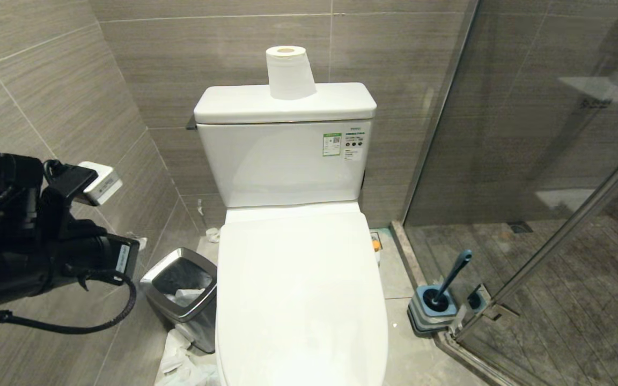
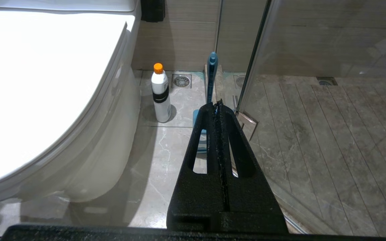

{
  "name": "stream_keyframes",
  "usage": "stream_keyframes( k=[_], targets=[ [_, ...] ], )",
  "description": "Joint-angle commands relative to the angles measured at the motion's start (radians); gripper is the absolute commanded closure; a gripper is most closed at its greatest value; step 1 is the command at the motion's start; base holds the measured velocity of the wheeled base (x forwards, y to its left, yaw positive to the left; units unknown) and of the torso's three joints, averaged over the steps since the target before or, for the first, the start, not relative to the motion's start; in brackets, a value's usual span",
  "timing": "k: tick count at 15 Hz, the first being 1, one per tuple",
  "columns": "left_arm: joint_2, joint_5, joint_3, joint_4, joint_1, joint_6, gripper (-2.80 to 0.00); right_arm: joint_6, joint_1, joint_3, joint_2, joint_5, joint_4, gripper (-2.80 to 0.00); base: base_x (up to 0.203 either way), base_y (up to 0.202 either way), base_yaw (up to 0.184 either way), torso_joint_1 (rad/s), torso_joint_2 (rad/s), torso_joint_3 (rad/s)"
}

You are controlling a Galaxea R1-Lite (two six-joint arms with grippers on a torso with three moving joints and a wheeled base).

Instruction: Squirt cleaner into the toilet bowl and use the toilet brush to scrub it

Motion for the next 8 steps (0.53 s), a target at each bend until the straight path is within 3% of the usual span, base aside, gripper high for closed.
stream_keyframes(
  k=[1, 5, 6, 8],
  targets=[
    [-0.022, 0.038, -0.025, -0.004, 0.002, 0.003, 0.00, 0.000, 0.000, 0.000, 0.001, 0.000, 0.000, 0.00, 0.000, 0.000, 0.000, 0.000, 0.00, 0.000],
    [-0.067, 0.061, -0.227, -0.037, -0.033, -0.011, 0.00, 0.000, 0.000, 0.000, 0.001, 0.000, 0.000, 0.00, 0.000, 0.000, 0.000, 0.000, 0.00, 0.000],
    [-0.109, 0.076, -0.269, -0.064, -0.020, -0.013, 0.00, 0.000, 0.000, 0.000, 0.001, 0.000, 0.000, 0.00, 0.000, 0.000, 0.000, 0.000, 0.00, 0.000],
    [-0.226, 0.092, -0.307, -0.081, 0.077, -0.003, 0.00, 0.001, 0.000, 0.001, 0.001, 0.000, 0.000, 0.00, 0.000, 0.000, 0.000, 0.000, 0.00, 0.000]
  ],
)
